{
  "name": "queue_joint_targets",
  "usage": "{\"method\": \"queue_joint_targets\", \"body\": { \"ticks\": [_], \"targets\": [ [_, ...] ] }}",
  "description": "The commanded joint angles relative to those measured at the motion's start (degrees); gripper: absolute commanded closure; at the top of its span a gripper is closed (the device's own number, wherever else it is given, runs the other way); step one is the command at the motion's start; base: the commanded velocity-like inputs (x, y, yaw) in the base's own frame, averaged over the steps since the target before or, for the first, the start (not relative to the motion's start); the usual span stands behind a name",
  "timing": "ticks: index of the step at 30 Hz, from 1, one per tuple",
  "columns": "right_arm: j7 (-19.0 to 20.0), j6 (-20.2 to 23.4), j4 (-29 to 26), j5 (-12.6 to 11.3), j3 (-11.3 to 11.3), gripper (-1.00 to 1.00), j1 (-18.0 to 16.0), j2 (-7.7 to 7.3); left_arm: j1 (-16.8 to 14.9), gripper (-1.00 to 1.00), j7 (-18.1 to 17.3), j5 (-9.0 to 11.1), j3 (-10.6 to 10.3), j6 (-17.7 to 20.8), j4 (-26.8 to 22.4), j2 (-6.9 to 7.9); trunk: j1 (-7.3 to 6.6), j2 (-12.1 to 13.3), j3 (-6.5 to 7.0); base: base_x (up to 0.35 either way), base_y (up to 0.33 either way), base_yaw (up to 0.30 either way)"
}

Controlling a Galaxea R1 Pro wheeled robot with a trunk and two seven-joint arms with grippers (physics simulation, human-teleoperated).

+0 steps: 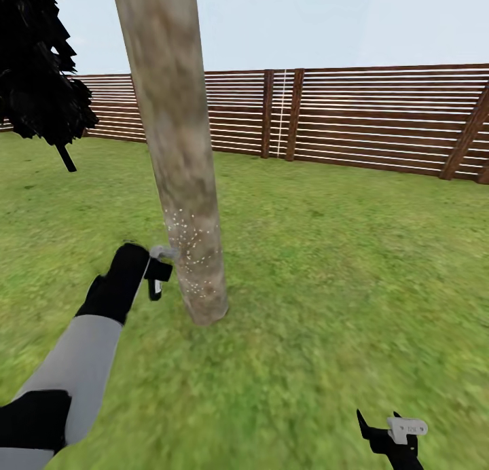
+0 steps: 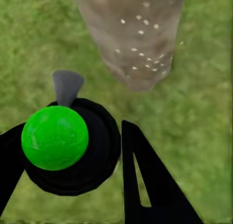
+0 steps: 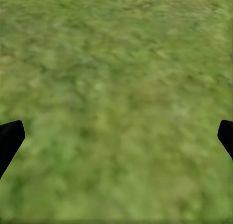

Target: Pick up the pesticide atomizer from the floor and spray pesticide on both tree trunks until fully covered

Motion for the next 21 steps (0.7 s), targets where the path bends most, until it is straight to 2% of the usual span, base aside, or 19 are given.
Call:
{"method": "queue_joint_targets", "body": {
  "ticks": [1,4,7,9,17,21],
  "targets": [
    [0.5,-0.2,0.0,0.1,-0.5,-1.00,0.0,0.01,0.3,1.00,-0.6,-0.7,0.1,-0.1,1.2,-0.03,-0.01,0.0,-0.04,0.000,0.000,0.000],
    [0.5,-0.2,0.0,0.1,-0.5,-1.00,0.0,0.01,2.0,1.00,-0.7,-0.7,0.6,-0.5,4.2,0.12,-0.01,0.0,-0.04,0.000,0.000,0.000],
    [0.5,-0.2,0.1,0.1,-0.5,-1.00,0.0,0.01,4.1,1.00,-0.8,-0.7,5.2,-2.5,4.6,-0.06,-0.01,0.0,-0.04,0.000,0.000,0.000],
    [0.5,-0.2,0.1,0.1,-0.5,-1.00,-0.1,0.01,4.7,1.00,-0.7,-0.7,6.7,-3.4,4.6,-0.21,-0.01,0.0,-0.04,0.015,0.000,0.000],
    [0.5,-0.2,0.1,0.2,-0.5,-1.00,0.0,0.01,4.9,1.00,-0.3,-0.9,7.2,-3.2,3.9,-0.16,-0.01,0.0,-0.04,0.286,0.059,0.000],
    [0.5,-0.2,0.1,0.2,-0.5,-1.00,0.0,0.01,4.6,1.00,-0.4,-1.0,7.3,-2.7,3.5,0.35,-0.01,0.0,-0.04,0.039,0.009,0.000]
  ]
}}
